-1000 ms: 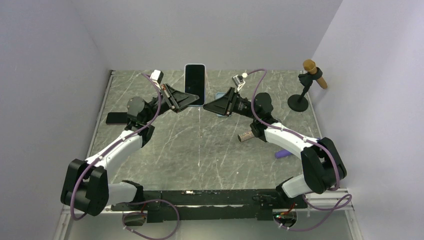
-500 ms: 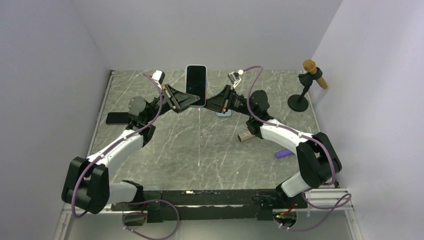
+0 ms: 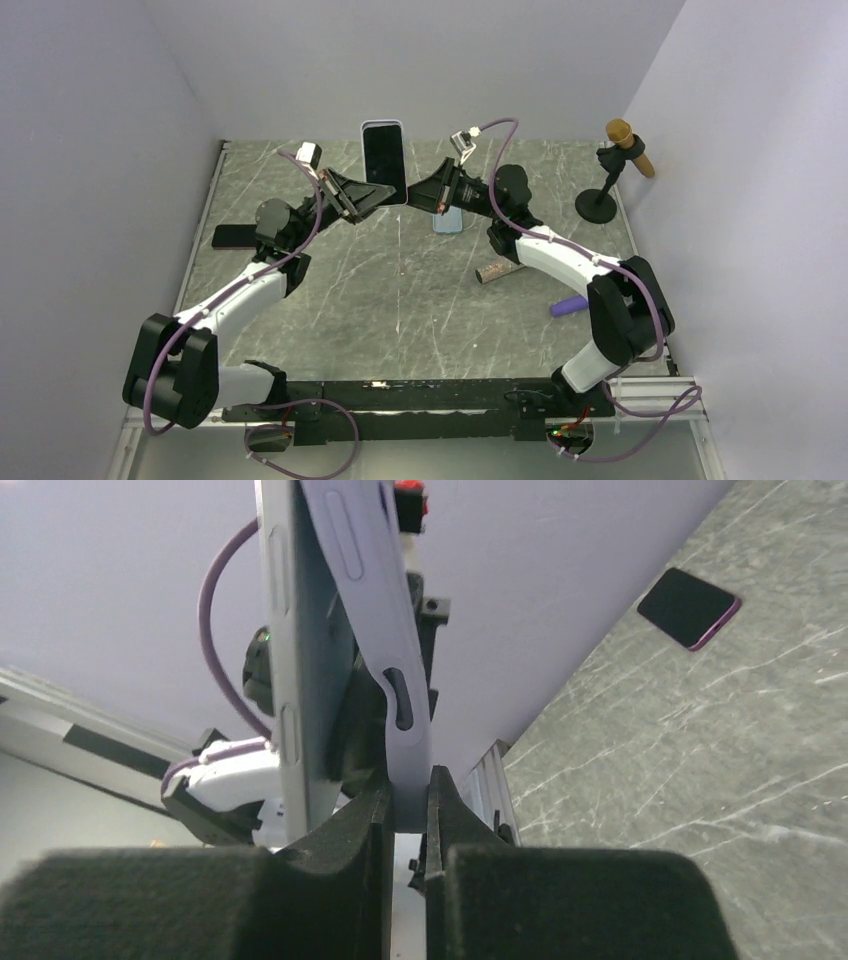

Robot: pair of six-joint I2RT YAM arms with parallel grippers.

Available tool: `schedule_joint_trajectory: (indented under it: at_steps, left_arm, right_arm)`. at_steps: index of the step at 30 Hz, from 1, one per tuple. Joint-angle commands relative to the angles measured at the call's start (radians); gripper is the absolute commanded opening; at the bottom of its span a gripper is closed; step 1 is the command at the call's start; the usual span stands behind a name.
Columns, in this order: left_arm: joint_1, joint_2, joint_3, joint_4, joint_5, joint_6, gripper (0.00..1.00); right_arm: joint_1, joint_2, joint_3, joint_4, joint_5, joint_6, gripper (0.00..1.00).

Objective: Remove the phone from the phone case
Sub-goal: Remove the phone case from the phone, then place the phone at the center of the board.

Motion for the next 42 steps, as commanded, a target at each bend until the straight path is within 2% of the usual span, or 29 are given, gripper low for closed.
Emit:
schedule_joint_trajectory:
  at_steps: [1,8,12,14,15,18,22,24,26,29,31,34,42]
  left_arm:
    - [-0.042,-0.048,-0.015,0.058,0.095,-0.006,0.00]
    - [-0.043,-0.072,-0.035,0.042,0.095,0.000,0.00]
    - [-0.026,-0.104,-0.031,-0.067,0.101,0.068,0.00]
    - [0.006,-0.145,-0.024,-0.240,0.091,0.183,0.00]
    - [0.038,-0.180,-0.016,-0.399,0.072,0.242,0.00]
    - [0.122,-0.245,0.012,-0.736,-0.043,0.406,0.00]
    - [0.228,-0.263,0.094,-1.161,-0.284,0.554,0.00]
    - [0.264,-0.270,0.114,-1.295,-0.473,0.577,0.00]
    - [0.306,-0.270,0.108,-1.386,-0.602,0.566,0.00]
    - [0.378,-0.268,0.076,-1.468,-0.755,0.492,0.00]
    - [0.427,-0.253,0.057,-1.507,-0.806,0.414,0.00]
    - [0.477,-0.229,0.009,-1.454,-0.844,0.343,0.00]
    - [0.723,-0.176,-0.072,-1.330,-0.772,0.236,0.00]
  right_arm:
    - [-0.061,0.026,0.106,0.023,0.143,0.019,0.00]
    - [-0.138,0.066,0.159,0.013,0.156,0.068,0.00]
    - [-0.170,0.032,0.151,-0.167,0.173,-0.026,0.00]
    - [-0.180,-0.001,0.146,-0.306,0.193,-0.107,0.00]
    - [-0.183,-0.019,0.138,-0.367,0.207,-0.150,0.00]
    - [-0.186,-0.095,0.090,-0.484,0.258,-0.249,0.00]
    - [-0.188,-0.179,0.021,-0.592,0.314,-0.344,0.00]
    - [-0.188,-0.209,-0.005,-0.624,0.331,-0.378,0.00]
    - [-0.186,-0.230,-0.025,-0.647,0.340,-0.399,0.00]
    - [-0.187,-0.248,-0.041,-0.666,0.339,-0.423,0.00]
    - [-0.187,-0.258,-0.050,-0.669,0.343,-0.432,0.00]
    - [-0.187,-0.255,-0.053,-0.678,0.329,-0.444,0.00]
    - [-0.192,-0.268,-0.040,-0.744,0.326,-0.489,0.00]
